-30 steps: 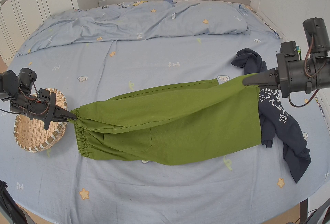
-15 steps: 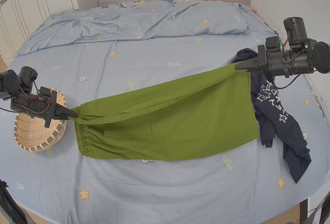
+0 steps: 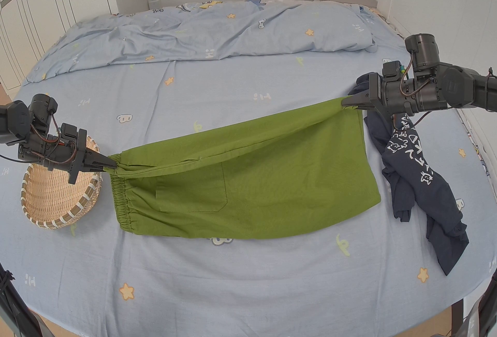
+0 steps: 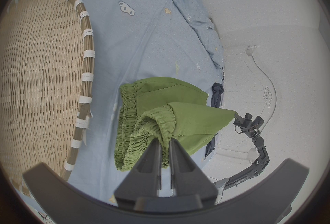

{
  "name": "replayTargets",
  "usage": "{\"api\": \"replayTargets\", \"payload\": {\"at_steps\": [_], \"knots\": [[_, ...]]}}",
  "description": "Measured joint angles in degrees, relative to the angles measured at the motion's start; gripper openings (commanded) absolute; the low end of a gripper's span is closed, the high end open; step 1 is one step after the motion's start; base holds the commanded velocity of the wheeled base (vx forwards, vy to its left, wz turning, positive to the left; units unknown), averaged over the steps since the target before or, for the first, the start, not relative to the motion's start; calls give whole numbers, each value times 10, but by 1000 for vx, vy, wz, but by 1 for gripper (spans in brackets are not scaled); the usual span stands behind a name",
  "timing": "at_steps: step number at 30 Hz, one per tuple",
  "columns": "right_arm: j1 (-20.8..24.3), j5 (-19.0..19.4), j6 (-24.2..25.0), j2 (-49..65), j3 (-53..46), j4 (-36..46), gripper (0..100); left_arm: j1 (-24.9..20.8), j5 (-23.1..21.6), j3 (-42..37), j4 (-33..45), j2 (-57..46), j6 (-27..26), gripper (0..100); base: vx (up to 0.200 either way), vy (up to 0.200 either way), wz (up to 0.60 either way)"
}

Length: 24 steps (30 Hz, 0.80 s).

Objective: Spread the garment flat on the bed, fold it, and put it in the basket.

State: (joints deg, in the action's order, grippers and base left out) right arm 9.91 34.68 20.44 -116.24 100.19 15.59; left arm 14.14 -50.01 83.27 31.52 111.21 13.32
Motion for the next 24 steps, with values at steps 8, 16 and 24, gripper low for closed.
{"api": "replayTargets", "payload": {"at_steps": [8,16,24], "knots": [[-6,1,-1,-42,14,-23,0,-4,0,7,0,17,0,0,0,0,0],[-9,1,-1,-71,37,-26,0,-4,0,16,0,30,0,0,0,0,0],[-11,0,0,-85,47,-25,100,-7,0,23,0,37,0,100,0,0,0]]}}
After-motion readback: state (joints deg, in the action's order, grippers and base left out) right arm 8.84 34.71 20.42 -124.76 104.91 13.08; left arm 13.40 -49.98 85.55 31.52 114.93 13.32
